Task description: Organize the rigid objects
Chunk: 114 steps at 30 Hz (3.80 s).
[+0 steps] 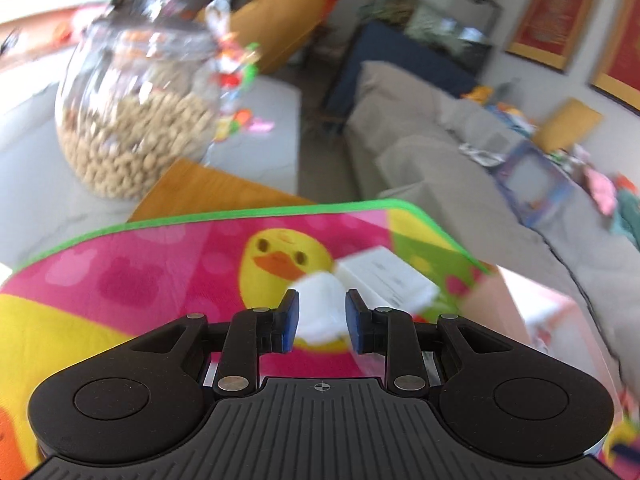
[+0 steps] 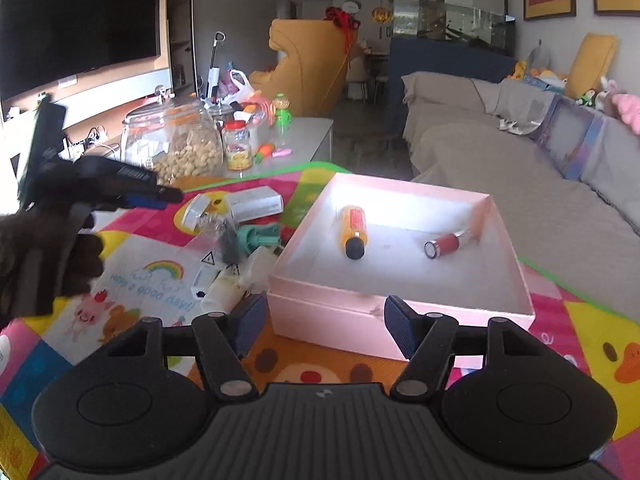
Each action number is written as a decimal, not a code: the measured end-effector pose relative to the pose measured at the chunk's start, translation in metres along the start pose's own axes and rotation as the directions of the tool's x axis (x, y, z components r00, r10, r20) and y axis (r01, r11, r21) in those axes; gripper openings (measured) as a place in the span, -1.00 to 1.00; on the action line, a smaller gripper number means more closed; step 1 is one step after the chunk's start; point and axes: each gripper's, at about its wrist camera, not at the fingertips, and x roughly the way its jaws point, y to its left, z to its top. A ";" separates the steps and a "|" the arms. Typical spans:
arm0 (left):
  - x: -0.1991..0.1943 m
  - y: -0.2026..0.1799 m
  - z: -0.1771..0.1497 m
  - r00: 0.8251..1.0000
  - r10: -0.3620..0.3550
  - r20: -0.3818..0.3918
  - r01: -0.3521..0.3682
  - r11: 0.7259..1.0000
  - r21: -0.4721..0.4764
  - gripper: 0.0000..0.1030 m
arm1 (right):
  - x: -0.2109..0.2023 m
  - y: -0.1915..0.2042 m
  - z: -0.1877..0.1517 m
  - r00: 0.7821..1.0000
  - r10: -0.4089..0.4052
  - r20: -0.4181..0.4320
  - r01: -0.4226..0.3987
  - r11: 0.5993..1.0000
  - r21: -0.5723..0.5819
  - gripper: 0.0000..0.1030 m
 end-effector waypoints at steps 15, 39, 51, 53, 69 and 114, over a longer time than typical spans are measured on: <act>0.012 0.012 -0.025 0.991 -0.111 -0.075 0.122 0.979 0.166 -0.16 | 0.090 0.050 0.137 0.966 0.238 -0.098 -0.244 0.969 -0.047 0.54; -0.058 0.082 -0.039 0.963 -0.260 0.071 0.261 0.965 -0.004 -0.34 | 0.196 0.123 0.127 0.910 0.137 -0.391 -0.217 0.962 -0.167 0.34; -0.071 0.067 -0.053 0.980 -0.194 0.050 0.192 0.981 0.041 -0.29 | 0.024 0.095 0.046 0.968 0.183 -0.175 -0.227 0.932 -0.284 0.34; -0.070 0.064 -0.055 0.978 -0.206 0.022 0.205 0.977 0.051 -0.29 | 0.012 0.083 0.028 0.973 0.152 -0.174 -0.193 0.947 -0.255 0.34; -0.103 0.003 -0.092 0.971 -0.234 -0.046 0.238 0.930 0.281 -0.24 | 0.005 0.022 -0.039 0.958 0.215 -0.191 -0.205 0.976 0.072 0.46; -0.160 -0.040 -0.171 0.830 -0.399 -0.389 0.551 0.692 0.467 -0.29 | 0.022 0.075 0.023 0.951 0.288 -0.111 -0.301 0.946 -0.124 -0.96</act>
